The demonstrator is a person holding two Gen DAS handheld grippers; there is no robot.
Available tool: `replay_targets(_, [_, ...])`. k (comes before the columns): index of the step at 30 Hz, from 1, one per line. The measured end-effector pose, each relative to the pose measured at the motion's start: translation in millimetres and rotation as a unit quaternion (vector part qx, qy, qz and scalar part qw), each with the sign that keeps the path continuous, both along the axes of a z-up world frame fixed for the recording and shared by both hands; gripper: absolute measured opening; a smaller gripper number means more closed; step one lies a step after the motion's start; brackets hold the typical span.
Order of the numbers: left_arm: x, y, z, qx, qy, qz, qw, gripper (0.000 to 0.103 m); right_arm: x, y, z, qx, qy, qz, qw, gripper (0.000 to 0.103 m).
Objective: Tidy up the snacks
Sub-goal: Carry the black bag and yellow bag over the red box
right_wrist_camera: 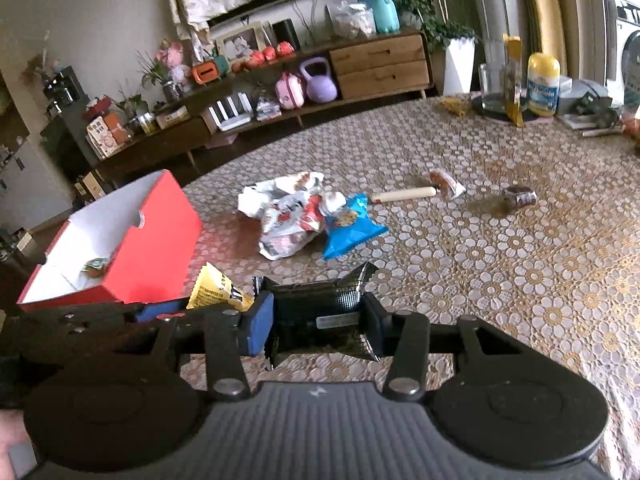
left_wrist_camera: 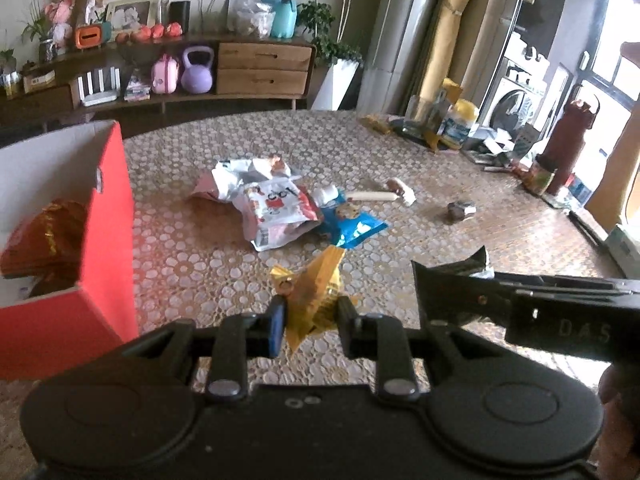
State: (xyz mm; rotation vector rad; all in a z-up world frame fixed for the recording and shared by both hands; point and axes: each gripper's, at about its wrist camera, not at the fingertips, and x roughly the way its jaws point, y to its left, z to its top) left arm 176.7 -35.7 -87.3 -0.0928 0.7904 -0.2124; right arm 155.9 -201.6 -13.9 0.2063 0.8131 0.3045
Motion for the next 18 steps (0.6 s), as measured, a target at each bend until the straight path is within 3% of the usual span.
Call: replay_targets(18, [-68,31,64,0.002,-0.03,0.018,0.9994,0.024,-71,33,66,-0.005,-0.051,0.036,0.998,0.047])
